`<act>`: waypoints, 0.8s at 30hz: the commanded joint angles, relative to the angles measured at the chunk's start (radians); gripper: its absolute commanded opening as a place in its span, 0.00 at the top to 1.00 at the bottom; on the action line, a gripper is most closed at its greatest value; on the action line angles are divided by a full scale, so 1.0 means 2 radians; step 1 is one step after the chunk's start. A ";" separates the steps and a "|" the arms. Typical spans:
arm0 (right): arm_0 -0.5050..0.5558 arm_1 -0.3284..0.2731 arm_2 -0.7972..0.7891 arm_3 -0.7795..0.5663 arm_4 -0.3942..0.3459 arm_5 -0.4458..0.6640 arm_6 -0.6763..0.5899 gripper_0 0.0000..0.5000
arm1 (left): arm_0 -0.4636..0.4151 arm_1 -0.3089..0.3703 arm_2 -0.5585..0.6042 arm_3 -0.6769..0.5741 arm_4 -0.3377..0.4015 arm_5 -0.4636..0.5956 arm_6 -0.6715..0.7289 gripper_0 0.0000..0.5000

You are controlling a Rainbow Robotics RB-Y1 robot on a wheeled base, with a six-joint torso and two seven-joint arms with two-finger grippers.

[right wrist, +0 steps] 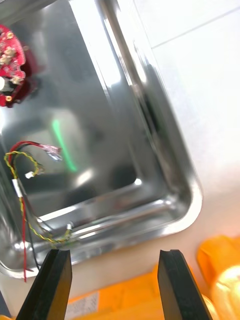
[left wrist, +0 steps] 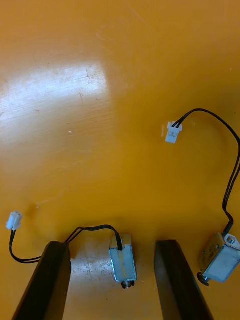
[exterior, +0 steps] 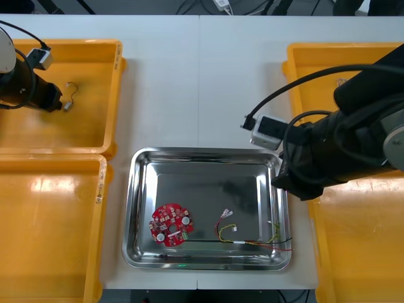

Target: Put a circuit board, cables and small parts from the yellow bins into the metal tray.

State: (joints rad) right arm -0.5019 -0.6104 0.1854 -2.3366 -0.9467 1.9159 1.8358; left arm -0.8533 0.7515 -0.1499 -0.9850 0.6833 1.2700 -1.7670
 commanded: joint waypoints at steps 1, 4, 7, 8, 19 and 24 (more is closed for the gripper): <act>-0.031 -0.038 -0.065 0.019 -0.027 0.002 -0.022 0.00 | -0.025 -0.004 -0.009 -0.002 0.003 -0.005 -0.046 0.54; -0.043 -0.051 -0.091 0.036 -0.028 0.002 -0.023 0.00 | -0.024 -0.004 -0.009 -0.002 0.005 -0.005 -0.045 1.00; -0.057 -0.061 -0.108 0.062 -0.027 0.002 -0.023 0.00 | -0.024 -0.004 -0.009 -0.002 0.006 -0.005 -0.045 1.00; -0.060 -0.066 -0.116 0.074 -0.026 0.002 -0.023 0.00 | -0.023 -0.004 -0.009 -0.002 0.007 -0.007 -0.045 1.00; -0.107 -0.069 -0.165 0.194 0.025 0.002 -0.007 0.00 | -0.021 0.002 -0.009 -0.002 0.011 -0.002 -0.045 1.00; -0.119 -0.069 -0.179 0.248 0.057 0.002 0.004 0.00 | -0.021 0.018 -0.009 -0.011 0.020 0.016 -0.048 1.00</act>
State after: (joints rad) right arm -0.6857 -0.7140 -0.1267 -1.8830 -0.8647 1.9160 1.8182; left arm -0.8534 0.7509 -0.1503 -0.9845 0.7054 1.2735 -1.7670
